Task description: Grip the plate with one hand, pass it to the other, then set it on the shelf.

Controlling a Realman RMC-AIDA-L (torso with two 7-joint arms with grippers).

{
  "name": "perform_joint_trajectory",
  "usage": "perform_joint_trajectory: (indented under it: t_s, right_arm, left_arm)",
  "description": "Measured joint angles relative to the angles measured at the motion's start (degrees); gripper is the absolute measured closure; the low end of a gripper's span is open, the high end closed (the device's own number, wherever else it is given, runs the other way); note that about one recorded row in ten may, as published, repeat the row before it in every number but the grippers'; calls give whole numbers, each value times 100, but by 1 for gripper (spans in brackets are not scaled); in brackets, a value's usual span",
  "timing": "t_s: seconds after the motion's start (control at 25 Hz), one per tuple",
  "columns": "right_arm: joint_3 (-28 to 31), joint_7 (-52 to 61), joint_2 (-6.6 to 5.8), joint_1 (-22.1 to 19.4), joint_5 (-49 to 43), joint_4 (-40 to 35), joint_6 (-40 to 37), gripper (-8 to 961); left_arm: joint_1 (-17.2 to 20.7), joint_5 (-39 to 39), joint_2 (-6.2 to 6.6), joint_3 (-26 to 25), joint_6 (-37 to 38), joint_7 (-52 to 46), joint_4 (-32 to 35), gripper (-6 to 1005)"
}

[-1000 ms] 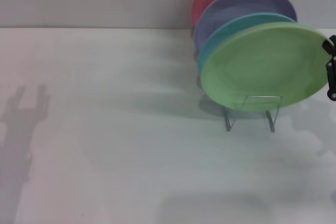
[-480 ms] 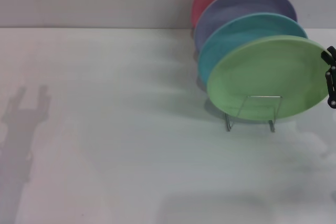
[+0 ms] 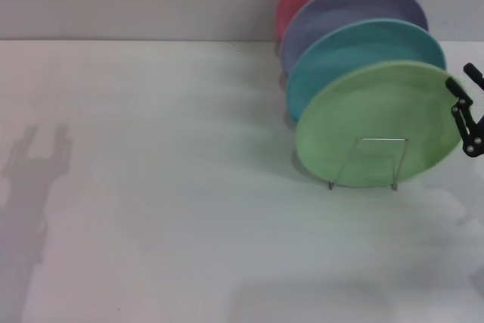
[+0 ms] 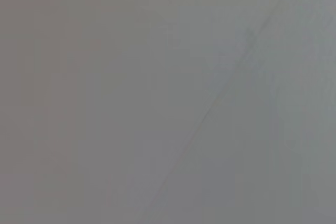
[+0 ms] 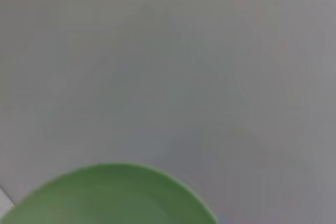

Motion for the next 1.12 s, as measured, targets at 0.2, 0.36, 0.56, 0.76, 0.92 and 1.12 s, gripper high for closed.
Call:
perform_joint_trajectory:
  t_s: [0.2,0.36,0.56,0.76,0.92,1.12]
  right_arm:
    - [59,254,-3,-108,85,120,-242,813]
    - [70,888,-8,-220,411,159,-719,643]
    - [71,2262,6,-391,1650,339,-1213,636]
    - [72,3846,-35,-465,2773,353,-740,629]
    - [110,4324,-30,-513,3490,343,-169,567]
    - [148,4227,9,-607,4194,382,83,466]
  left_arm:
    - [2,0,10,-16,15,-2,2,311]
    - [0,0,18,-32,60,11,-20,305]
    - [-37,57,18,-29,115,336,-116,298]
    - [-66,528,17,-28,87,1601,-130,290]
    - [-121,740,18,-51,-86,2388,-153,194]
    - [-286,716,25,-276,-625,2569,-336,170]
